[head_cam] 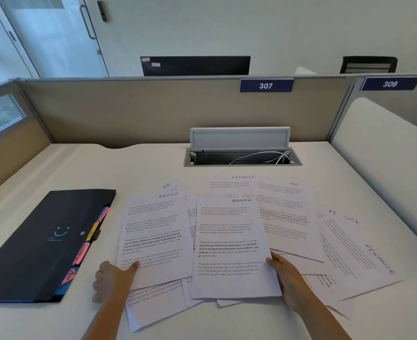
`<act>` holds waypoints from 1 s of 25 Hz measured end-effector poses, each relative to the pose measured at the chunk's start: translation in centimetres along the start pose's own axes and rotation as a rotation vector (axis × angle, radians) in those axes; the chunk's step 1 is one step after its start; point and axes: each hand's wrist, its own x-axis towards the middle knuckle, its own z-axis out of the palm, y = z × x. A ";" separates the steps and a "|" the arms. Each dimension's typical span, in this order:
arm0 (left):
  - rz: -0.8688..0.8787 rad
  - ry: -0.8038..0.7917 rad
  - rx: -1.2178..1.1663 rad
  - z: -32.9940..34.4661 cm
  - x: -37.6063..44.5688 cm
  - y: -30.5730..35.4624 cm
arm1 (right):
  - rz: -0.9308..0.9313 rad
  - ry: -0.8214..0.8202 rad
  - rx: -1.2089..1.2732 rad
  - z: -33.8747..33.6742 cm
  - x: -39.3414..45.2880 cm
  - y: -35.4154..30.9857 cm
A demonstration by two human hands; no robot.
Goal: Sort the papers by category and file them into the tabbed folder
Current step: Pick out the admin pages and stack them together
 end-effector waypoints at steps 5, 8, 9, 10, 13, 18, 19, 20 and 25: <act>0.010 0.061 -0.060 0.4 0.7 -0.8 | 0.002 -0.002 0.024 -0.1 0.1 0.2; 0.049 0.113 -0.097 0.3 1.0 -1.6 | -0.002 -0.005 0.040 -0.2 0.2 0.2; 0.065 0.121 -0.122 0.2 1.0 -1.8 | -0.001 -0.005 0.042 -0.2 0.2 0.2; 0.079 0.126 -0.146 -0.1 1.0 -1.9 | -0.001 -0.004 0.046 -0.2 0.2 0.2; 0.076 0.132 -0.279 -1.1 1.0 -1.7 | 0.005 -0.005 0.055 -0.1 0.2 0.1; 0.038 -0.024 -0.623 -2.2 0.9 -0.7 | 0.010 -0.006 0.070 -0.1 0.1 -0.1; 0.046 -0.075 -0.663 -2.3 0.6 -0.3 | 0.010 0.000 0.064 -0.1 0.2 -0.1; 0.063 -0.130 -0.686 -2.5 0.1 0.1 | 0.007 0.002 0.066 -0.1 0.2 -0.1; 0.083 -0.349 -0.594 -1.5 -2.4 1.4 | -0.032 0.023 0.054 0.2 0.3 0.3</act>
